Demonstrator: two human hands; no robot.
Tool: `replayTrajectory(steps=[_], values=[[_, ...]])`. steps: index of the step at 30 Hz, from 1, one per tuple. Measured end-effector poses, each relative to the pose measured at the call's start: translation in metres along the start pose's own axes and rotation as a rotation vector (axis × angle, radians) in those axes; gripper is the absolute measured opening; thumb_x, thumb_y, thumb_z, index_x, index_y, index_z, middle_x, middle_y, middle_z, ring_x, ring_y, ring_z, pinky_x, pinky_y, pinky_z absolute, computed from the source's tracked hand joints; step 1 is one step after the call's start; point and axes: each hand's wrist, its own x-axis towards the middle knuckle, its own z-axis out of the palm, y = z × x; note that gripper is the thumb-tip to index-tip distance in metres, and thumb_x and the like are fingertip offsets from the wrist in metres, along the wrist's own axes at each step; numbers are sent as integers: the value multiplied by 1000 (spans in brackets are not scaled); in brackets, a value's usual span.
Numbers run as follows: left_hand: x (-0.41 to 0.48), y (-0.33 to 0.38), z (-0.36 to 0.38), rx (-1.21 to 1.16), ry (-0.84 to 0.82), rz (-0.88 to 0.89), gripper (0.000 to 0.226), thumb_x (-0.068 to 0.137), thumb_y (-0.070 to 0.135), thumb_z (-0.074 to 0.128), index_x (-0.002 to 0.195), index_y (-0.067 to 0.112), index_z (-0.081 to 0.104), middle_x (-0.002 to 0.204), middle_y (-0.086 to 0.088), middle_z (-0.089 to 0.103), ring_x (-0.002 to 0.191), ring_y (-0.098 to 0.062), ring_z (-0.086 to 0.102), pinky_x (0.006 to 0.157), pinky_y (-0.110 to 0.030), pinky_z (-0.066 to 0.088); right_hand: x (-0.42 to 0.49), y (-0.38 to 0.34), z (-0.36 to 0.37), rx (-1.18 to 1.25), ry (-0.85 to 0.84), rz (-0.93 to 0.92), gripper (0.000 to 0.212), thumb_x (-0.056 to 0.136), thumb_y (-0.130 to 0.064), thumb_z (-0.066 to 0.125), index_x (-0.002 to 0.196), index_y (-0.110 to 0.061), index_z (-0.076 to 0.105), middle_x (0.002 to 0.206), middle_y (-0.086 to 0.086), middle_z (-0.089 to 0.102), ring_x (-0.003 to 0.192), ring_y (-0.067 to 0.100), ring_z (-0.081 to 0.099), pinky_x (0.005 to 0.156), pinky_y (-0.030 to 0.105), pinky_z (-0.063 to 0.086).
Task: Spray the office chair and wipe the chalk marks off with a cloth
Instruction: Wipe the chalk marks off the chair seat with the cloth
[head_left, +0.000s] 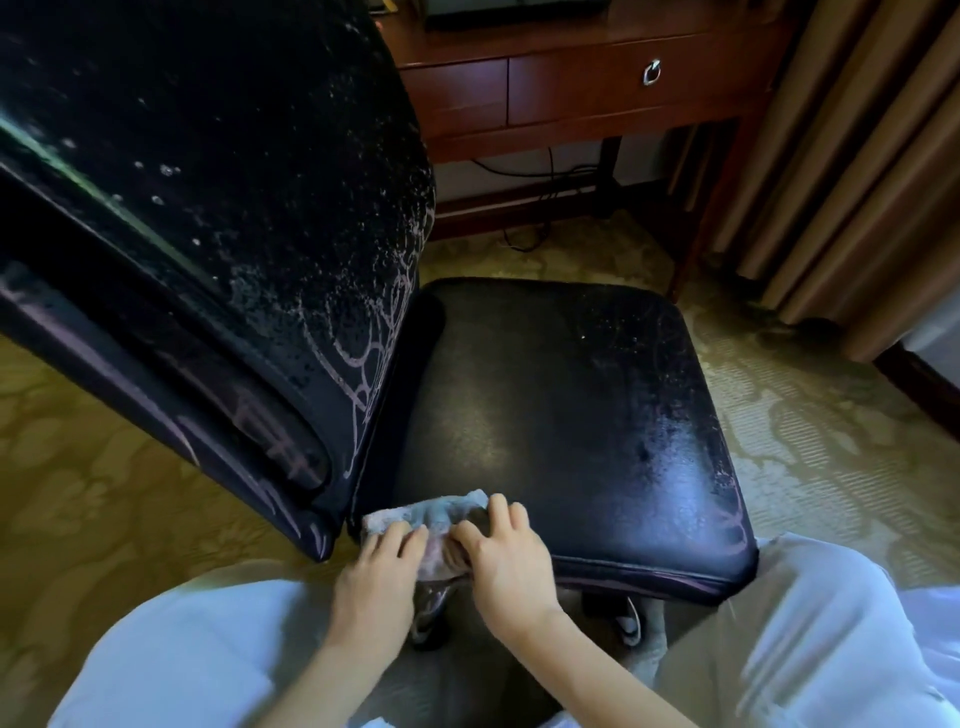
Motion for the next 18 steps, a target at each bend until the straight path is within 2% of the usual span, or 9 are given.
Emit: replayTrajectory(steps=[2,3,9,11,14,16,18], values=[[-3,-25,3,11,1,-48,64,40,-6,86,100,10,73,93,-7,65,71,-28,68,42,-32,54,10,-21,5,-4,-43,-61,61,68,-21,80,124,-20,54,134,12,43,114,31,44,84,40,51],[-5,-32,4,12,4,-64,65,40,-7,86,101,9,72,95,-8,65,71,-29,68,43,-33,55,14,-28,7,4,-56,-74,63,71,-20,79,127,-19,49,138,13,37,118,33,39,90,42,49],[1,-19,2,19,34,-68,62,40,-7,86,99,8,74,93,-10,67,76,-32,66,53,-40,56,10,-13,2,37,-37,-70,51,86,-17,65,133,-21,44,142,10,32,122,29,35,92,37,44],[7,0,1,7,28,-30,63,39,-3,88,99,8,74,92,-10,68,79,-32,66,56,-40,57,3,6,-1,58,3,-35,49,85,-18,65,130,-23,48,139,8,37,120,27,39,88,35,47],[19,43,-1,-29,-14,13,66,39,4,91,102,10,73,95,-10,69,87,-32,67,63,-42,59,-10,43,-10,57,38,33,51,62,-24,84,108,-29,63,112,4,56,94,22,56,59,26,52],[26,76,-2,-37,-54,48,64,50,8,89,111,12,70,104,-8,68,96,-31,65,75,-44,58,-21,71,-18,44,55,100,51,53,-22,87,99,-30,67,99,1,57,80,20,59,47,23,48],[33,108,-1,-35,-52,80,60,61,10,84,118,14,65,112,-7,65,103,-30,61,86,-46,54,-30,98,-28,12,80,144,48,52,-18,84,96,-30,68,93,0,56,75,20,58,43,22,44]])
